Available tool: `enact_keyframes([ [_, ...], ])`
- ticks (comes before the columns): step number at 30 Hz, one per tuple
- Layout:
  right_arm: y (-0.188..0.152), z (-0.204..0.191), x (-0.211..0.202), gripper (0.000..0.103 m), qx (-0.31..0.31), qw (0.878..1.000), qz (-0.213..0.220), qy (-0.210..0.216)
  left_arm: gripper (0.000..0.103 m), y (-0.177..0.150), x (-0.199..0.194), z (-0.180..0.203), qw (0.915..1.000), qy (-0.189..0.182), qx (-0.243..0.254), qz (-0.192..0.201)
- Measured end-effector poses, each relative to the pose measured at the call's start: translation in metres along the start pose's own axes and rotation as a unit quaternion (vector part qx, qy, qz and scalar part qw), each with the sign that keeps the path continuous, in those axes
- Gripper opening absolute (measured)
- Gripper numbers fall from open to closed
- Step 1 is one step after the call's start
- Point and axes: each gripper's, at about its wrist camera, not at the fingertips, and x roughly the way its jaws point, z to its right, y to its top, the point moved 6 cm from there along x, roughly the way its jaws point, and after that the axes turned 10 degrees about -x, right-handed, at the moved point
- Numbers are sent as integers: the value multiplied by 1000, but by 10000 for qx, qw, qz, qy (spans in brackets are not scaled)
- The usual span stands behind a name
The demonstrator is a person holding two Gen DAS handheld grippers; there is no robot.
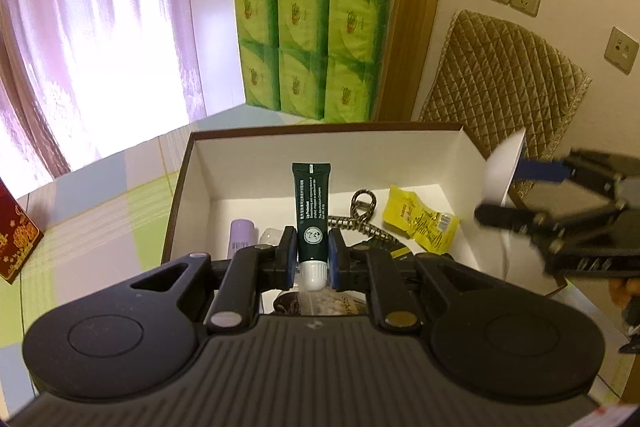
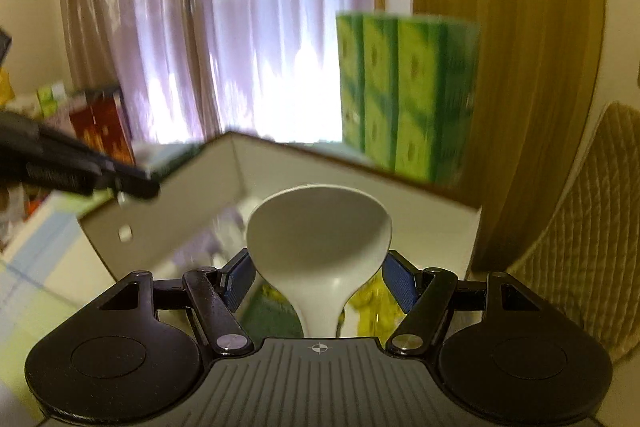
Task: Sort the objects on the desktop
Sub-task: 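Open left tool to drop the green tube while right tool releases the spoon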
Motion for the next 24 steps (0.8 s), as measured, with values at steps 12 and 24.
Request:
enact_keyframes([
  [12,-13,-5,53,60,-227,9848,-1708,237,12,2,29,-23,9994,69,-102,-324],
  [24,-17,1,54,88,177,9859,-1623,381,12,-18,55,-39,9959,229,-294,-828],
])
